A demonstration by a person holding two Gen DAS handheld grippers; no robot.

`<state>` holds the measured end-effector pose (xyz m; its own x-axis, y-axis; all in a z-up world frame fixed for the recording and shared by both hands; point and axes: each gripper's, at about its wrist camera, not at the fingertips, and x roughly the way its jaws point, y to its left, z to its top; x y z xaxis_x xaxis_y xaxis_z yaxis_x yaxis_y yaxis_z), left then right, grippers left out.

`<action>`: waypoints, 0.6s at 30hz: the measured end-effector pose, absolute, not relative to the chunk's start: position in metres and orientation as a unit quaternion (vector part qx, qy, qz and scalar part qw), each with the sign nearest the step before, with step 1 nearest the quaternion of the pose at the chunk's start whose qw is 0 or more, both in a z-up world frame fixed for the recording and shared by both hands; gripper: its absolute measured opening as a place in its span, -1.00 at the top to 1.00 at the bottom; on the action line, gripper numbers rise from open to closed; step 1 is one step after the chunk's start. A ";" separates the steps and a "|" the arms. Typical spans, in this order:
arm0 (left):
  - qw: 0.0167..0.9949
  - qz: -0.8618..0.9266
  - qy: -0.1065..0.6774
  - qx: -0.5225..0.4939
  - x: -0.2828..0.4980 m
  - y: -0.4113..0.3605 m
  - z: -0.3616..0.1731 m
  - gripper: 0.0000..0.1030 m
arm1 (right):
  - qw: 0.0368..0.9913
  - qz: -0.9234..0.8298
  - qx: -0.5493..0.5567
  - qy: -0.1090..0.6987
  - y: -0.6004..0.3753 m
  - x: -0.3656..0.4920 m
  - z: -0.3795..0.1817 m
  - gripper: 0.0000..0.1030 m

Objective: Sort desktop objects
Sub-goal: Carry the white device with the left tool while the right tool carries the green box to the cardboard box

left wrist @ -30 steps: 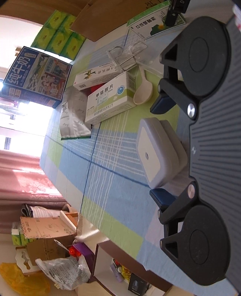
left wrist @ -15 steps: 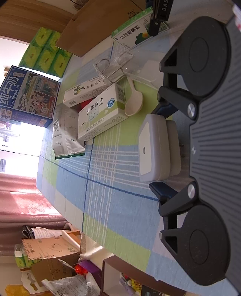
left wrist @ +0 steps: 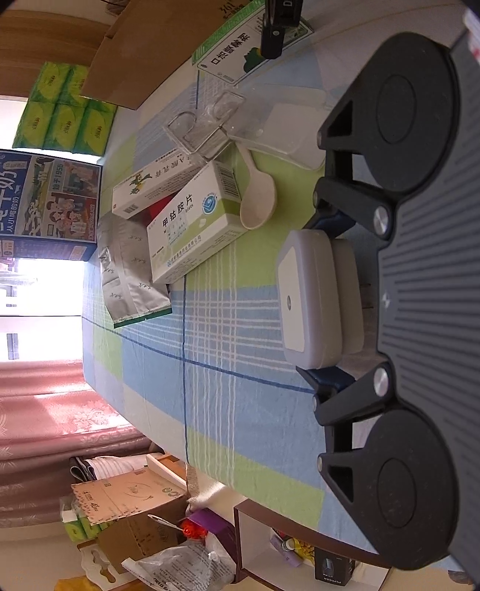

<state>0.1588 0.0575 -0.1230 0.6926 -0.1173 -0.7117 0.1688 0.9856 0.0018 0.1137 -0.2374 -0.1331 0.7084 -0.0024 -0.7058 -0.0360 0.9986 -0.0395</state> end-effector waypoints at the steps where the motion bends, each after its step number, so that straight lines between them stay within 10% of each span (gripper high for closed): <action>1: 0.920 -0.079 0.381 0.035 0.158 0.057 -0.122 -0.18 | 0.924 0.008 -0.024 0.381 -0.237 0.115 -0.133 -0.10; 7: 0.918 -0.096 0.383 0.035 0.157 0.056 -0.120 -0.17 | 0.925 0.004 -0.027 0.380 -0.237 0.119 -0.135 0.46; 18: 0.921 -0.113 0.370 0.035 0.147 0.053 -0.100 -0.17 | 0.931 0.014 -0.025 0.364 -0.238 0.108 -0.116 0.46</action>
